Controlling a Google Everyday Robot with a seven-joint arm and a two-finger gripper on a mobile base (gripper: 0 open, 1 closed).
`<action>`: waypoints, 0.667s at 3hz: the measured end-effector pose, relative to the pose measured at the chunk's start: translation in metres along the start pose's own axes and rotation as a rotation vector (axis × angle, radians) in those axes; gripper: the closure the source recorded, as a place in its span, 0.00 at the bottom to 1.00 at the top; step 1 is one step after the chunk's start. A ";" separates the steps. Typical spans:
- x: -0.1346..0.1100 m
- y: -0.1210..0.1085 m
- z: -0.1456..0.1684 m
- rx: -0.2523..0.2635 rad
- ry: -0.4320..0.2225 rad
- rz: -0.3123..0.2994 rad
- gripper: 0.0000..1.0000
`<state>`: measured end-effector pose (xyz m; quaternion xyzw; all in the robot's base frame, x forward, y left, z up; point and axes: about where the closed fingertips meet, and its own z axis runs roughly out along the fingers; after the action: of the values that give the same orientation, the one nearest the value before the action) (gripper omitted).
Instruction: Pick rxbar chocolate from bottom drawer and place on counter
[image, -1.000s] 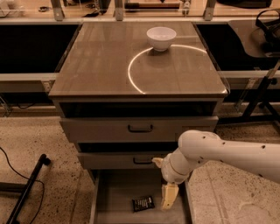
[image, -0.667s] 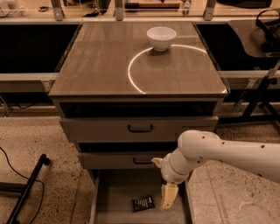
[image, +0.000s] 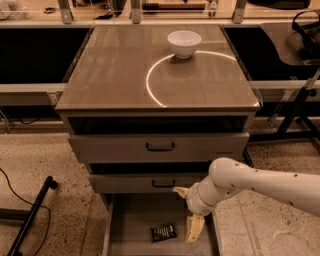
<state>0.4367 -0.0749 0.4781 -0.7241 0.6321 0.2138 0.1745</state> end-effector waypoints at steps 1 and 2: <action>0.030 0.003 0.041 -0.028 -0.064 0.003 0.00; 0.048 0.008 0.072 -0.062 -0.096 0.007 0.00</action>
Offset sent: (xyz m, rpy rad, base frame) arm -0.0121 -0.0061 -0.1274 0.1199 0.1033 0.0372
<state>0.4280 -0.0789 0.3912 -0.7158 0.6186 0.2683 0.1814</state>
